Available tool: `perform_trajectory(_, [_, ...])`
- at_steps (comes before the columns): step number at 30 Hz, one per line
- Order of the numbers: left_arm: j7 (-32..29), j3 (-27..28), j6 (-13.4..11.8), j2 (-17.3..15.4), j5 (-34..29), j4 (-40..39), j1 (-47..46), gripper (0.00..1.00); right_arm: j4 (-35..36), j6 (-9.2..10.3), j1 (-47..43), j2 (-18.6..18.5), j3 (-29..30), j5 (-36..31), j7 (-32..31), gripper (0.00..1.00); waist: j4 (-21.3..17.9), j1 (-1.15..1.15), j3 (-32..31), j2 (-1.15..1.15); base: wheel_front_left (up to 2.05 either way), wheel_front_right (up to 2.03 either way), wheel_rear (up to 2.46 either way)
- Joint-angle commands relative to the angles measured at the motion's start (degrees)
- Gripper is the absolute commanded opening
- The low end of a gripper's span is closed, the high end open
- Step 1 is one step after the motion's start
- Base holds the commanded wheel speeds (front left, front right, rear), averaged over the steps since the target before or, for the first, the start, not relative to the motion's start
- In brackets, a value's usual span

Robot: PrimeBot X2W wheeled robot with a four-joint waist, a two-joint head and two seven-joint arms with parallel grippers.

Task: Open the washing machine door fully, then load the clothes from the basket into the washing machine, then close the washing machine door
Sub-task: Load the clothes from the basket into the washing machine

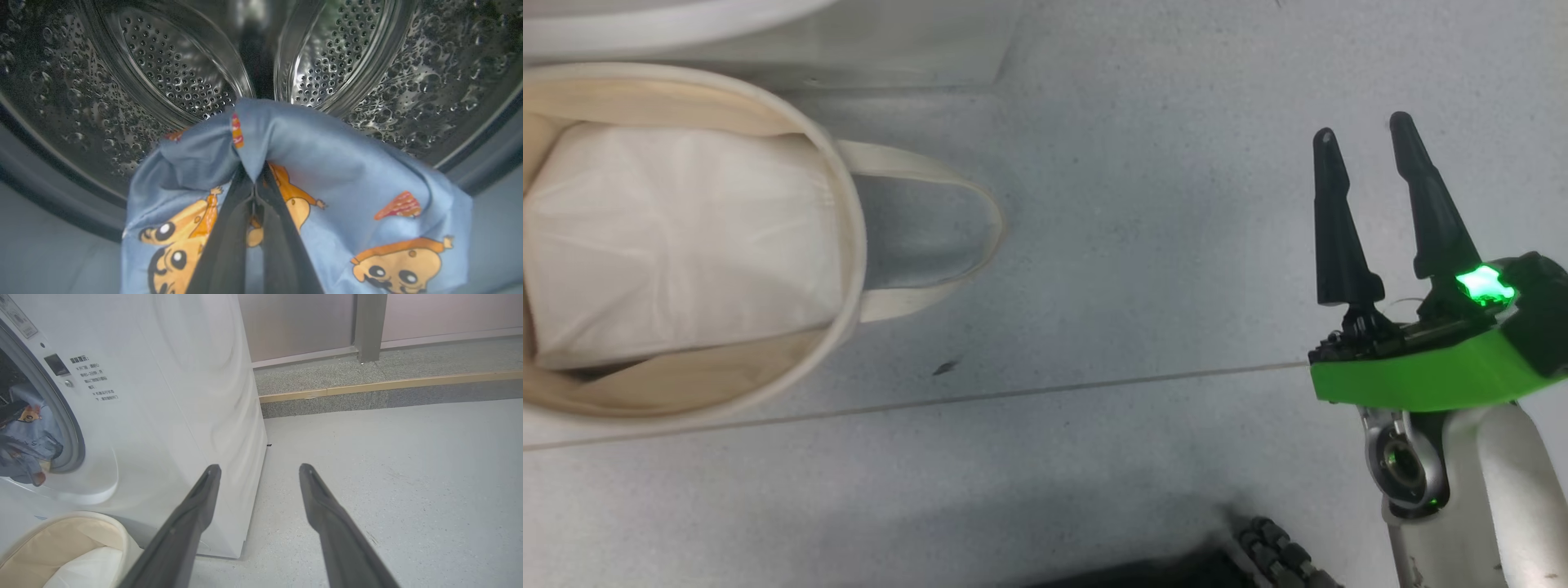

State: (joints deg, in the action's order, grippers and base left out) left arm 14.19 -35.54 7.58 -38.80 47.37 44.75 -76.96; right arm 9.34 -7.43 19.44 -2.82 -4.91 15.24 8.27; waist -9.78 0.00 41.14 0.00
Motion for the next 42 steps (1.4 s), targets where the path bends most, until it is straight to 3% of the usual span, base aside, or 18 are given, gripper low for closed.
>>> perform_trajectory(1, [0.24, -0.02, -0.09, -4.79, 0.83, 0.52, -4.3, 0.0, 2.17, -0.06, -1.53, -0.06, -1.09, 0.68, 0.81, 1.0, -1.37, 0.0, 1.73, 0.0, 0.0, 0.0, 0.0])
perform_trajectory(10, [0.75, -5.01, -0.09, -6.42, 1.65, 2.59, -16.28, 0.0, 2.42, -0.06, -2.09, -0.06, -0.43, 0.89, 1.88, 1.0, -2.3, 0.0, 4.11, 0.0, 0.0, 0.0, 0.0])
perform_trajectory(19, [0.8, 1.06, -0.09, -6.23, -4.92, -0.45, -21.25, 0.0, 2.11, -0.06, -1.29, -0.06, -1.28, 1.28, 2.72, 1.0, -2.8, 0.0, 6.87, 0.0, 0.0, 0.0, 0.0])
perform_trajectory(20, [0.8, 1.32, -0.09, -5.86, -5.06, 0.47, -20.45, 0.72, 1.99, -0.06, -1.23, -0.06, -1.26, 1.26, 2.83, 1.0, -2.77, 0.0, 6.86, 0.0, 0.0, 0.0, 0.0])
perform_trajectory(21, [0.8, 1.22, -0.09, -5.42, -5.0, 1.55, -19.77, 1.0, 1.92, -0.06, -1.21, -0.06, -1.15, 1.2, 2.9, 1.0, -2.7, 0.0, 6.83, 0.0, 0.0, 0.0, 0.0])
perform_trajectory(31, [0.8, -3.8, -0.09, -1.9, 0.47, 8.03, -15.44, 1.0, 1.38, -0.06, -0.85, -0.06, -0.6, -0.16, 2.09, 1.0, -0.69, 0.0, 3.74, 0.0, 0.0, 0.0, 0.0])
perform_trajectory(42, [0.81, -5.71, -0.09, -0.53, 6.4, 7.88, -1.83, 1.0, -4.34, -0.06, -0.28, -0.06, -1.9, -0.57, 1.16, 1.0, 1.43, 0.0, -8.92, 0.0, 0.0, 0.0, 0.0])
